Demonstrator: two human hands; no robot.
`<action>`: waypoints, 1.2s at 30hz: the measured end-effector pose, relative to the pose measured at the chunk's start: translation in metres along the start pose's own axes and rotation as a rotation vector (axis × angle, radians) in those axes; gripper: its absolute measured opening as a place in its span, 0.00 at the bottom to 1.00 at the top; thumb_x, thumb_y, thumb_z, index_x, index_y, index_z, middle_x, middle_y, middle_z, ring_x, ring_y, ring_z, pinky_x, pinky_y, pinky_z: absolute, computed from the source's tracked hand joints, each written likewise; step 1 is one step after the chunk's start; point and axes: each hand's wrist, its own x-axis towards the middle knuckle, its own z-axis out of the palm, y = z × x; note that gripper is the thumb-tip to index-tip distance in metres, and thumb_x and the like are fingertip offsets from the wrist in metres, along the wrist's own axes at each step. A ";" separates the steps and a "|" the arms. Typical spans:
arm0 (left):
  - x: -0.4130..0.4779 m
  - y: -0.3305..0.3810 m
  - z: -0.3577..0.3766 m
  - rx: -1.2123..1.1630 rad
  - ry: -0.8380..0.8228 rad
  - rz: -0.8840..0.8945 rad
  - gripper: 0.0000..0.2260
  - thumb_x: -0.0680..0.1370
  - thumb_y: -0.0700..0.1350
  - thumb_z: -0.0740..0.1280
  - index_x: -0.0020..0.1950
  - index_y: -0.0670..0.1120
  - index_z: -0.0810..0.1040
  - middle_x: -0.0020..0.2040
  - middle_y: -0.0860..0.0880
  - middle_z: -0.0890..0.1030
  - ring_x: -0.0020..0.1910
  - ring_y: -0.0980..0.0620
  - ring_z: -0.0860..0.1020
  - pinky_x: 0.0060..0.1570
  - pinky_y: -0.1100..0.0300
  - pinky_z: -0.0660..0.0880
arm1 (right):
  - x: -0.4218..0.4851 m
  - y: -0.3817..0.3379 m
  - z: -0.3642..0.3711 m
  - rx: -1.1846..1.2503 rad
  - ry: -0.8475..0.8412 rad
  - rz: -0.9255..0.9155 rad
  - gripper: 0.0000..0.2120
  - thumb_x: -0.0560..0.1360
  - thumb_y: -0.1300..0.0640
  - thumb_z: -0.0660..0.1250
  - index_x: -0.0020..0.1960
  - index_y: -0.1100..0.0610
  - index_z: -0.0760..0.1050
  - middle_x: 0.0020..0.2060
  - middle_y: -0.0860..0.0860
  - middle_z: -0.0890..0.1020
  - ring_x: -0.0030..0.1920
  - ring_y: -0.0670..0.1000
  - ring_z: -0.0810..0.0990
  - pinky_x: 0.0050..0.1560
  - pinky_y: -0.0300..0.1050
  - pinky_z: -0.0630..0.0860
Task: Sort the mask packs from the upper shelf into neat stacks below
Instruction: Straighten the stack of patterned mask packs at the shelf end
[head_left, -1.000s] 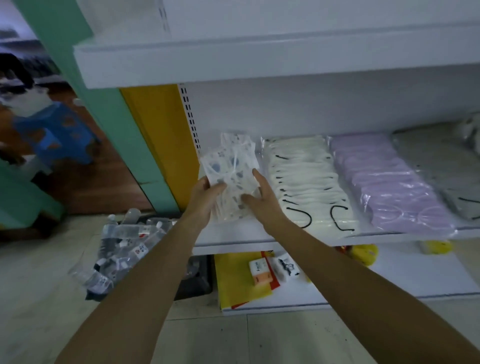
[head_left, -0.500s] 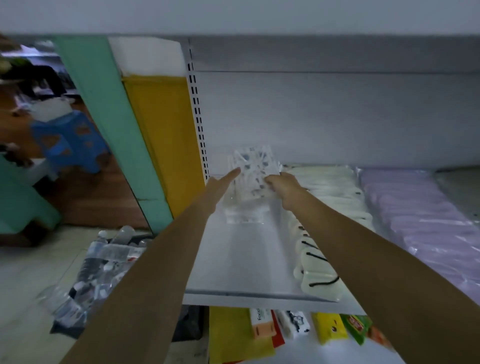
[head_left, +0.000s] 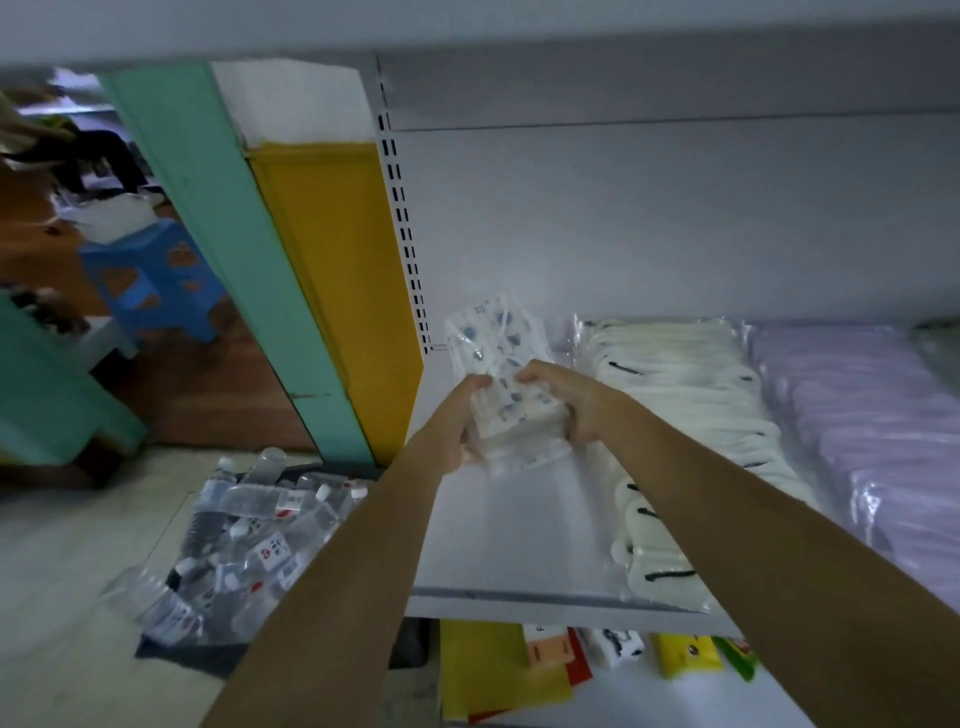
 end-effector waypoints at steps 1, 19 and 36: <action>-0.003 -0.008 -0.002 -0.054 -0.005 0.012 0.11 0.77 0.54 0.62 0.53 0.49 0.76 0.44 0.47 0.79 0.43 0.49 0.77 0.39 0.56 0.75 | -0.004 0.002 0.003 -0.046 -0.007 0.009 0.15 0.65 0.49 0.72 0.48 0.55 0.80 0.45 0.54 0.83 0.46 0.55 0.81 0.58 0.48 0.75; -0.056 -0.008 -0.082 1.752 0.503 0.871 0.61 0.52 0.69 0.75 0.75 0.47 0.50 0.73 0.33 0.62 0.70 0.32 0.64 0.60 0.30 0.63 | -0.062 0.035 0.074 -1.389 0.260 -0.579 0.40 0.69 0.50 0.71 0.73 0.52 0.51 0.64 0.56 0.64 0.61 0.61 0.70 0.58 0.54 0.69; -0.009 0.061 -0.063 2.063 -0.266 0.387 0.52 0.62 0.54 0.80 0.76 0.54 0.50 0.76 0.49 0.52 0.71 0.43 0.62 0.64 0.50 0.67 | -0.052 0.038 0.050 -1.370 0.120 -0.595 0.43 0.69 0.49 0.71 0.76 0.49 0.49 0.70 0.50 0.61 0.64 0.58 0.69 0.61 0.52 0.70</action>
